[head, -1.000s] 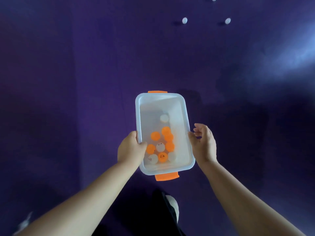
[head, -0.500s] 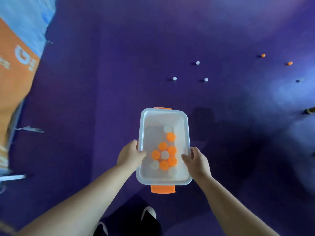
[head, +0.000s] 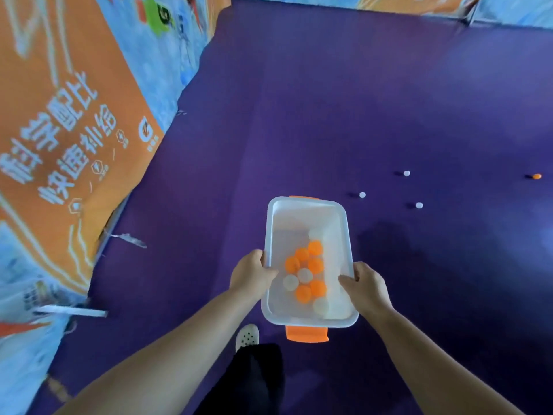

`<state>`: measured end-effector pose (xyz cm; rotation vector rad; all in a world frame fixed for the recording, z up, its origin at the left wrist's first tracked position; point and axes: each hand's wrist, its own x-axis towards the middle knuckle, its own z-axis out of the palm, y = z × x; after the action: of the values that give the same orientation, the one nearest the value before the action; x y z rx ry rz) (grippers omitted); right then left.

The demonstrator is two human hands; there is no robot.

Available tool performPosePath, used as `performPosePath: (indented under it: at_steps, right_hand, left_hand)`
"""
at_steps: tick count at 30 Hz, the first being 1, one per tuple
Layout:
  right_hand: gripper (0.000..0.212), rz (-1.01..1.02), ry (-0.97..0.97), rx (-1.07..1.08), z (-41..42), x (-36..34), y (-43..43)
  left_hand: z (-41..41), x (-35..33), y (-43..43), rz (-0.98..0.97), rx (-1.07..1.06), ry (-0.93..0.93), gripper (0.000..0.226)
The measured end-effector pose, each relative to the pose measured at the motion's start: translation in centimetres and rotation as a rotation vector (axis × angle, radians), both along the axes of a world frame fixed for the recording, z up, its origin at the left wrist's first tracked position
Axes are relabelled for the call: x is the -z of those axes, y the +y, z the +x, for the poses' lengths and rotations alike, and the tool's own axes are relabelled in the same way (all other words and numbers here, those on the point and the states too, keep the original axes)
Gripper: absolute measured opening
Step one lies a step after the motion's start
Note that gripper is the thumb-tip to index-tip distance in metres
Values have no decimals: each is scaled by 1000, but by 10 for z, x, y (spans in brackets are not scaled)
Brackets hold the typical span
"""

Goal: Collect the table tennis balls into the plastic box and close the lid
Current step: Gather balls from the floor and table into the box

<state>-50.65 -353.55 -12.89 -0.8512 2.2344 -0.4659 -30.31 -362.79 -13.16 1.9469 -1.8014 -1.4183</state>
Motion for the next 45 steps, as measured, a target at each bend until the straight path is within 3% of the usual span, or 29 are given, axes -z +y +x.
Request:
performPosePath:
  at_steps: [6,12,23,32,36,45]
  right_hand:
    - [11,-33,-7,67,-4,-13,-63]
    - [12,-51,3,239,-57,-15,-91]
    - [20,-130,-15,550,-259,-5,-141]
    - [20,-65,90,717,-434,-14,-190]
    - [20,-25,117,816,-493,-9,-215]
    - [22,0,140,1070,-594,-5,-254]
  left_hand:
    - [-14,-11,-80,-5,20,50,21]
    - [-87,-10,-133,26,119,112,12]
    - [-329,-11,-224,52,396,128,7]
    - [-514,-16,-298,156,414,234,29]
    - [-579,-7,-348,151,449,218,13]
    - [-728,4,-444,131,588,163,13]
